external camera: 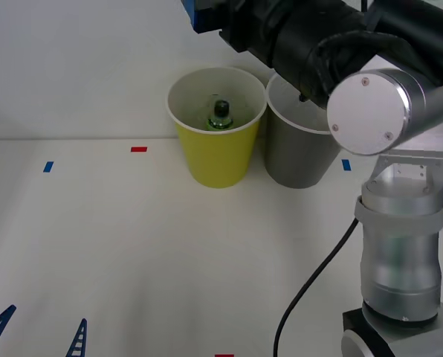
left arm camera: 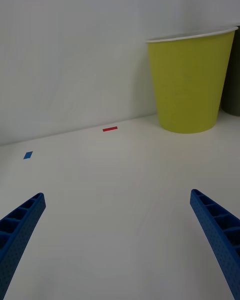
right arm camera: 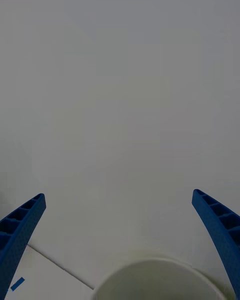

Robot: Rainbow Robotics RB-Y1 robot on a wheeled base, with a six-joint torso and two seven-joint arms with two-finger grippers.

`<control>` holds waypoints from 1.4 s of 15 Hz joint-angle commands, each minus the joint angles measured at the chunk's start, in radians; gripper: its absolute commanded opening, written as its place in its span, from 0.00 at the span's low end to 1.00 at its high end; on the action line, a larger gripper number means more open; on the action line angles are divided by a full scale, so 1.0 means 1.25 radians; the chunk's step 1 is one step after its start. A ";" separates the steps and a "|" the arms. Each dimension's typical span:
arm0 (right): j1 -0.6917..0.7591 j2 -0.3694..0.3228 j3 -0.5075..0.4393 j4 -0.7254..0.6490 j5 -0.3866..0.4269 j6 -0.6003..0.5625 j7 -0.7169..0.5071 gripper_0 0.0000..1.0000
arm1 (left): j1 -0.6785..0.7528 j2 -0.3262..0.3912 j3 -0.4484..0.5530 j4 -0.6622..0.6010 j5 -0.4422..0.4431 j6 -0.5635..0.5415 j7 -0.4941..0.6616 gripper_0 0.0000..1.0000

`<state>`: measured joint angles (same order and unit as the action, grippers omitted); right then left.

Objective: Put cans in the gray bin and PET bottles in the light green bin.

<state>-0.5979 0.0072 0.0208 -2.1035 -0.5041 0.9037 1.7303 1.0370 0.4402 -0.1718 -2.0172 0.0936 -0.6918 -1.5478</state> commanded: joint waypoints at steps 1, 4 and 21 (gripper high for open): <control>0.134 -0.079 0.001 -0.145 -0.065 0.002 -0.007 1.00 | 0.000 0.000 0.000 0.000 0.000 0.000 0.000 1.00; 0.267 -0.153 -0.009 -0.238 -0.119 -0.047 -0.014 1.00 | 0.000 0.000 0.000 0.000 0.000 0.000 0.000 1.00; 0.959 -0.272 0.031 -0.336 -0.086 -0.641 0.064 1.00 | 0.000 0.000 0.000 0.000 0.000 0.000 0.000 1.00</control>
<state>0.5769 -0.3391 0.0240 -2.5676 -0.6236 0.1604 1.7972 1.0370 0.4402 -0.1718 -2.0172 0.0936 -0.6918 -1.5478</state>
